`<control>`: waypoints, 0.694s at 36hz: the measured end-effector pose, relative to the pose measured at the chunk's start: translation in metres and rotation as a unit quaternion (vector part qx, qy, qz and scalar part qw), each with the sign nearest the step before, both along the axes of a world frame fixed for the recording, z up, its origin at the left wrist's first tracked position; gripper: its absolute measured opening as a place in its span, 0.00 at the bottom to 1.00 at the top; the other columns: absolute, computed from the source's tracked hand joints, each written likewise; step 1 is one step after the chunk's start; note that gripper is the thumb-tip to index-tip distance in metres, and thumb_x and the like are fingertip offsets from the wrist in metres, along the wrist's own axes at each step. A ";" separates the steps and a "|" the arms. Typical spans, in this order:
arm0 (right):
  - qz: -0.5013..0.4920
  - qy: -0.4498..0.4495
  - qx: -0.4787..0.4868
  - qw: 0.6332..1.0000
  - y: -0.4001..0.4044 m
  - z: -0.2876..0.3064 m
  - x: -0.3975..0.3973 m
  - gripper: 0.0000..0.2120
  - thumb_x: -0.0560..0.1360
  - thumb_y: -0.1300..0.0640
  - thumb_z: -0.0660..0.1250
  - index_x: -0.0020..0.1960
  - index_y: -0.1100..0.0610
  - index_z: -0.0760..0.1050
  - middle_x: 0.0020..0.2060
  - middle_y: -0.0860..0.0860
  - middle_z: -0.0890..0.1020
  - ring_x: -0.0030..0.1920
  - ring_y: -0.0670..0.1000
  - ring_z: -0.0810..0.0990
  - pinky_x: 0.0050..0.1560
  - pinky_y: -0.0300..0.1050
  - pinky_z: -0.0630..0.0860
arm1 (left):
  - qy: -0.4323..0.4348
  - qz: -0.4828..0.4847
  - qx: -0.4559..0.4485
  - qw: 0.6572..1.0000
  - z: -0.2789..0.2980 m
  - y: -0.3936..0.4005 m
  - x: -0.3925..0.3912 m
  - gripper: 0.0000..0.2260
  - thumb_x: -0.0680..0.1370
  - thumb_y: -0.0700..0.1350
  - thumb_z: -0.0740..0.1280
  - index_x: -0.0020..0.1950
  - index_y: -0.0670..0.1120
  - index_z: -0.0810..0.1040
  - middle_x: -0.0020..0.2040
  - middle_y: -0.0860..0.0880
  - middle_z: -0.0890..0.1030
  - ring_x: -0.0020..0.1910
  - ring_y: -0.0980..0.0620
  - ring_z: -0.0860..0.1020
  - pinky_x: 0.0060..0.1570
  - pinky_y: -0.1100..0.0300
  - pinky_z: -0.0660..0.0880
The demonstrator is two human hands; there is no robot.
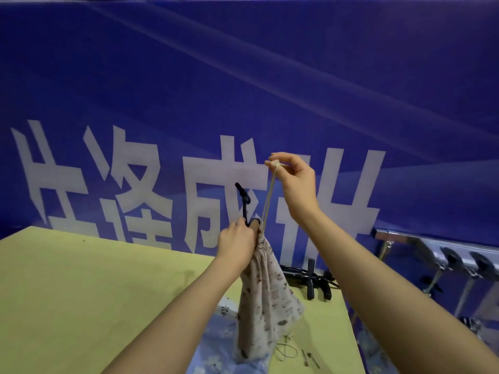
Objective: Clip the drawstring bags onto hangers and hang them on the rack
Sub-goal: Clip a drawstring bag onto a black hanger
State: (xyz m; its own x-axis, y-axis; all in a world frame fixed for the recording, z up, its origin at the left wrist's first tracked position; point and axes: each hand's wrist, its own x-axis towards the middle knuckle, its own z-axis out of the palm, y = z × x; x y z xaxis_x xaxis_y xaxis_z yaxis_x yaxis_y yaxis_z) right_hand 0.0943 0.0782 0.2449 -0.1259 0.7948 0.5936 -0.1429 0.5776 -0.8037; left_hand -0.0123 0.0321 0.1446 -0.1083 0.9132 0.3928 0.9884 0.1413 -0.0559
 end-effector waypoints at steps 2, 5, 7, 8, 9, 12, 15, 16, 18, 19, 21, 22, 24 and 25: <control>0.011 0.020 -0.023 0.999 -0.003 0.001 0.000 0.06 0.76 0.64 0.66 0.47 0.55 0.79 0.45 0.52 0.83 0.52 0.53 0.82 0.55 0.43 0.79 | -0.011 0.000 0.000 1.000 0.000 0.000 0.001 0.15 0.81 0.43 0.55 0.69 0.47 0.65 0.58 0.42 0.73 0.54 0.42 0.75 0.47 0.53 0.72; 0.008 0.053 -0.042 0.998 -0.006 -0.001 -0.002 0.04 0.76 0.64 0.66 0.50 0.60 0.77 0.42 0.51 0.81 0.45 0.53 0.83 0.48 0.41 0.81 | -0.036 0.004 0.001 0.999 -0.003 0.000 0.003 0.13 0.81 0.42 0.56 0.66 0.46 0.69 0.58 0.42 0.74 0.55 0.42 0.75 0.47 0.52 0.73; -0.016 0.054 -0.067 0.996 -0.007 -0.003 -0.002 0.03 0.76 0.61 0.67 0.47 0.60 0.74 0.39 0.52 0.78 0.37 0.51 0.81 0.39 0.38 0.81 | -0.050 0.006 0.007 0.999 -0.006 0.000 0.004 0.13 0.81 0.43 0.57 0.65 0.46 0.69 0.58 0.43 0.73 0.55 0.42 0.76 0.46 0.53 0.73; -0.026 0.054 -0.084 0.995 -0.007 -0.004 -0.002 0.05 0.76 0.60 0.68 0.44 0.59 0.73 0.36 0.52 0.77 0.34 0.50 0.79 0.36 0.38 0.81 | -0.060 0.004 0.012 0.998 -0.009 0.000 0.003 0.13 0.81 0.43 0.57 0.65 0.46 0.68 0.58 0.43 0.73 0.55 0.43 0.75 0.46 0.53 0.73; -0.028 0.053 -0.103 0.993 -0.007 -0.005 -0.001 0.07 0.76 0.58 0.67 0.42 0.59 0.72 0.34 0.53 0.76 0.31 0.49 0.79 0.34 0.38 0.80 | -0.073 0.001 0.018 0.997 -0.011 0.000 0.003 0.13 0.81 0.44 0.57 0.66 0.47 0.68 0.58 0.43 0.72 0.54 0.43 0.75 0.46 0.54 0.73; 0.002 0.030 -0.138 0.990 -0.009 -0.006 0.003 0.11 0.79 0.57 0.64 0.41 0.61 0.76 0.33 0.53 0.79 0.28 0.48 0.78 0.32 0.37 0.79 | -0.107 -0.001 0.043 0.993 -0.015 -0.001 0.001 0.14 0.80 0.44 0.58 0.66 0.47 0.67 0.59 0.44 0.68 0.55 0.44 0.72 0.47 0.54 0.72; 0.041 0.020 -0.151 0.988 -0.010 -0.005 0.003 0.08 0.79 0.61 0.62 0.48 0.61 0.80 0.39 0.51 0.83 0.28 0.45 0.76 0.29 0.35 0.76 | -0.116 -0.032 0.054 0.991 -0.020 0.000 -0.003 0.15 0.80 0.44 0.58 0.66 0.47 0.67 0.67 0.46 0.64 0.64 0.45 0.65 0.59 0.53 0.68; 0.054 0.034 -0.160 0.985 -0.010 -0.003 0.002 0.09 0.78 0.63 0.61 0.51 0.63 0.80 0.39 0.50 0.83 0.27 0.44 0.74 0.28 0.34 0.73 | -0.129 -0.059 0.047 0.989 -0.021 0.001 -0.005 0.16 0.79 0.44 0.58 0.67 0.48 0.67 0.68 0.48 0.65 0.66 0.45 0.64 0.63 0.52 0.66; 0.076 0.054 -0.169 0.981 -0.010 -0.001 0.000 0.11 0.76 0.66 0.61 0.54 0.66 0.79 0.40 0.51 0.82 0.27 0.43 0.71 0.27 0.33 0.70 | -0.173 -0.103 0.029 0.979 -0.017 0.001 -0.008 0.16 0.78 0.47 0.59 0.66 0.50 0.68 0.66 0.49 0.70 0.67 0.47 0.67 0.65 0.51 0.64; 0.081 0.047 -0.160 0.983 -0.011 0.000 -0.001 0.10 0.76 0.66 0.61 0.53 0.65 0.79 0.40 0.51 0.81 0.27 0.43 0.70 0.28 0.33 0.69 | -0.194 -0.112 0.014 0.975 -0.012 0.000 -0.008 0.16 0.78 0.49 0.59 0.65 0.51 0.68 0.65 0.50 0.72 0.67 0.48 0.68 0.66 0.51 0.63; 0.084 0.023 -0.125 0.988 -0.013 0.000 -0.004 0.08 0.77 0.65 0.61 0.51 0.61 0.79 0.39 0.51 0.80 0.28 0.43 0.70 0.30 0.34 0.69 | -0.207 -0.107 -0.019 0.972 -0.003 0.000 -0.004 0.19 0.78 0.54 0.58 0.67 0.50 0.68 0.66 0.49 0.73 0.68 0.50 0.67 0.69 0.50 0.59; 0.088 0.018 -0.109 0.990 -0.015 0.000 -0.005 0.08 0.78 0.64 0.61 0.51 0.60 0.79 0.38 0.51 0.79 0.29 0.43 0.70 0.30 0.34 0.69 | -0.203 -0.096 -0.034 0.974 0.002 0.000 -0.001 0.20 0.78 0.57 0.57 0.68 0.50 0.68 0.66 0.49 0.73 0.68 0.50 0.66 0.69 0.49 0.58; 0.102 0.029 -0.086 0.991 -0.017 0.004 -0.006 0.08 0.79 0.63 0.61 0.52 0.60 0.79 0.37 0.51 0.79 0.28 0.43 0.70 0.29 0.34 0.68 | -0.199 -0.070 -0.045 0.976 0.012 0.000 0.005 0.20 0.78 0.60 0.56 0.64 0.50 0.70 0.63 0.48 0.74 0.67 0.49 0.67 0.66 0.50 0.58; 0.108 0.038 -0.077 0.990 -0.017 0.006 -0.006 0.09 0.79 0.63 0.60 0.53 0.61 0.78 0.37 0.51 0.78 0.28 0.43 0.69 0.29 0.34 0.68 | -0.198 -0.058 -0.042 0.977 0.016 0.000 0.007 0.19 0.78 0.61 0.56 0.60 0.51 0.72 0.62 0.48 0.74 0.66 0.49 0.66 0.65 0.51 0.59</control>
State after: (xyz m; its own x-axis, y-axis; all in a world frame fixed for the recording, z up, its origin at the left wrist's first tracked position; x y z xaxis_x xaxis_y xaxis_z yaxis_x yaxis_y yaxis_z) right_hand 0.0884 0.0611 0.2512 -0.2630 0.8361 0.4815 -0.3139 0.3977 -0.8621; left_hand -0.0053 0.0321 0.1606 -0.1301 0.9556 0.2643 0.9437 0.0376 0.3286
